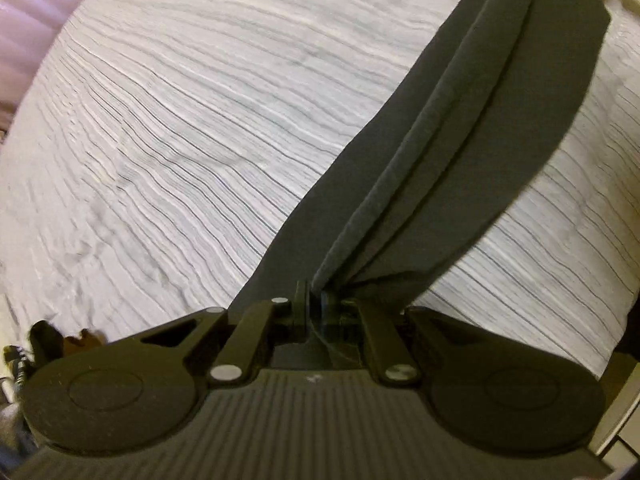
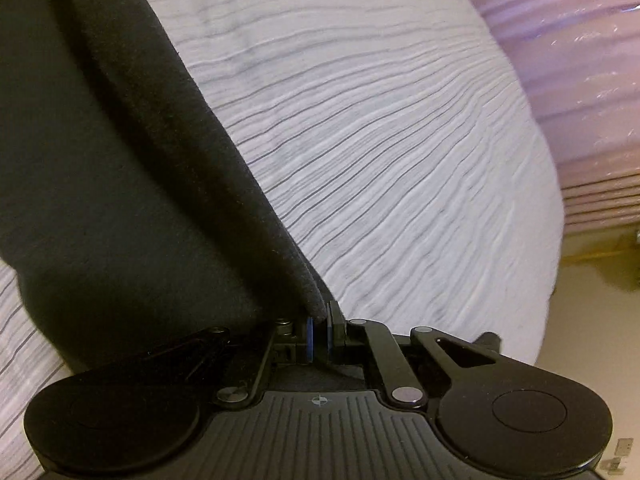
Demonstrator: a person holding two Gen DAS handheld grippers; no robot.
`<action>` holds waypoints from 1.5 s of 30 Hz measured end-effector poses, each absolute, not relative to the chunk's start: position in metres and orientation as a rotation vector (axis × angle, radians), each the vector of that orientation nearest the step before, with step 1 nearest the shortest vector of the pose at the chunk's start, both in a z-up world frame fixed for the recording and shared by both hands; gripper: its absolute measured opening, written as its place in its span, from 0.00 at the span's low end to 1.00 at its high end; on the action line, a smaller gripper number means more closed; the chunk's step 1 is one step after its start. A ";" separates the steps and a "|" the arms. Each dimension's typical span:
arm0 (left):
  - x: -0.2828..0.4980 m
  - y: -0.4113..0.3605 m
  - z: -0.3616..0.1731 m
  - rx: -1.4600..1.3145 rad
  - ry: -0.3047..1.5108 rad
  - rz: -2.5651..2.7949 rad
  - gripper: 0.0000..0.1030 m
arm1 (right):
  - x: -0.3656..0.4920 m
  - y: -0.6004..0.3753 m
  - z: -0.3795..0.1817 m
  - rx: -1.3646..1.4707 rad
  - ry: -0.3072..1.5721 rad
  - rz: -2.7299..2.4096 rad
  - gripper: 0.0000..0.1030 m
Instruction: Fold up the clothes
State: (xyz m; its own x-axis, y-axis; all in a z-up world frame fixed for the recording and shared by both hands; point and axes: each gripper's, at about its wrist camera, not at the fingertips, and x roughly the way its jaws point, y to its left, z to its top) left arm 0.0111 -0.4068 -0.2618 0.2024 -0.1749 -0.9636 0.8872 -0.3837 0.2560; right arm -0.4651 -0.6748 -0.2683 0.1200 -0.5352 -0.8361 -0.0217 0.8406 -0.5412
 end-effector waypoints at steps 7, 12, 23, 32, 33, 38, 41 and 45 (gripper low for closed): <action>0.021 -0.441 -0.303 1.545 0.748 -1.261 0.20 | -0.456 -0.707 -0.301 -0.402 1.434 -0.355 0.04; 0.015 -0.456 -0.311 1.598 0.713 -1.177 0.34 | -0.456 -0.714 -0.310 -0.390 1.412 -0.403 0.63; 0.021 -0.420 -0.256 1.436 0.765 -1.097 0.55 | -0.487 -0.664 -0.250 -0.103 1.213 -0.560 0.66; 0.062 -0.363 -0.236 1.261 0.783 -1.031 0.58 | -0.449 -0.559 -0.229 0.009 1.106 -0.518 0.66; 0.067 -0.356 -0.236 1.243 0.785 -1.041 0.58 | -0.439 -0.545 -0.227 0.004 1.100 -0.504 0.66; 0.061 -0.316 -0.236 1.100 0.807 -1.211 0.58 | -0.398 -0.486 -0.217 0.000 1.095 -0.526 0.66; 0.030 -0.289 -0.258 1.134 0.738 -1.341 0.58 | -0.373 -0.457 -0.217 0.050 1.110 -0.558 0.66; -0.003 -0.267 -0.295 1.172 0.647 -1.417 0.58 | -0.336 -0.422 -0.220 0.046 1.154 -0.548 0.66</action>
